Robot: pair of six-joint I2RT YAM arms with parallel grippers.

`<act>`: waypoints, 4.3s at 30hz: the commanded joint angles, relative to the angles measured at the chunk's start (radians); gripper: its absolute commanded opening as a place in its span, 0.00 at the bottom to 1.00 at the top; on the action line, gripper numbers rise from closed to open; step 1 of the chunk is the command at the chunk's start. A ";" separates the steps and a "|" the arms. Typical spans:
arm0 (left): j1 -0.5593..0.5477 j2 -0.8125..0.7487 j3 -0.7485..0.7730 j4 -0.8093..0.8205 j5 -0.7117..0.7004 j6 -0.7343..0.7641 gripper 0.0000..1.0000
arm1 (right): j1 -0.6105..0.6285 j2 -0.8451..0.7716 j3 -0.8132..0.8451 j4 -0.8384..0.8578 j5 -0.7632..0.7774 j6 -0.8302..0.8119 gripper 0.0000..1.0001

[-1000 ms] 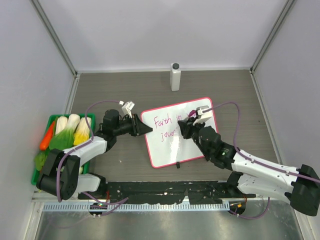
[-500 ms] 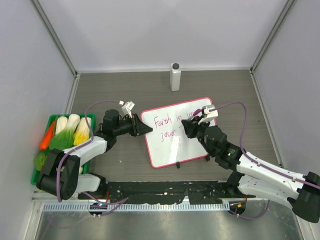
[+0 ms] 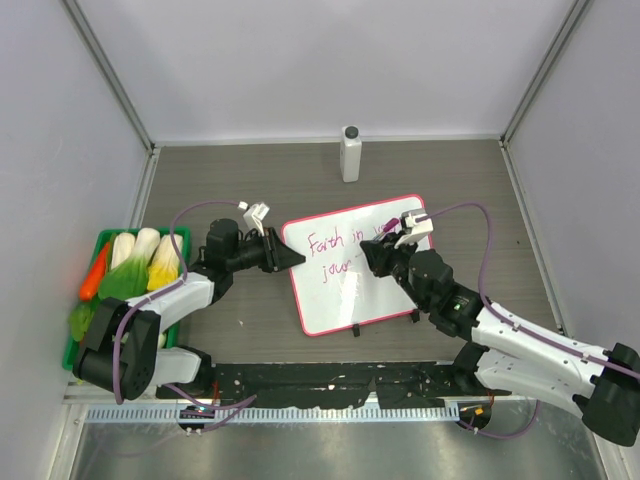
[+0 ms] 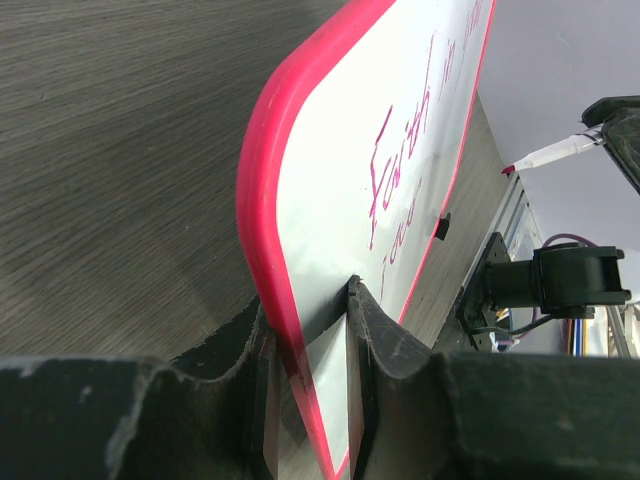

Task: Write a sentence on the whiteboard
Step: Write with the whiteboard marker on the whiteboard.

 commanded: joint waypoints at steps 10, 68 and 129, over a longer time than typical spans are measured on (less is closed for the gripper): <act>0.001 0.021 -0.016 -0.061 -0.251 0.186 0.00 | -0.003 0.003 -0.007 0.053 -0.019 0.003 0.01; -0.003 0.024 -0.011 -0.066 -0.245 0.189 0.00 | -0.004 0.155 -0.004 0.073 0.062 0.012 0.01; -0.011 0.032 -0.005 -0.071 -0.252 0.195 0.00 | -0.004 0.106 -0.053 0.015 0.081 0.011 0.01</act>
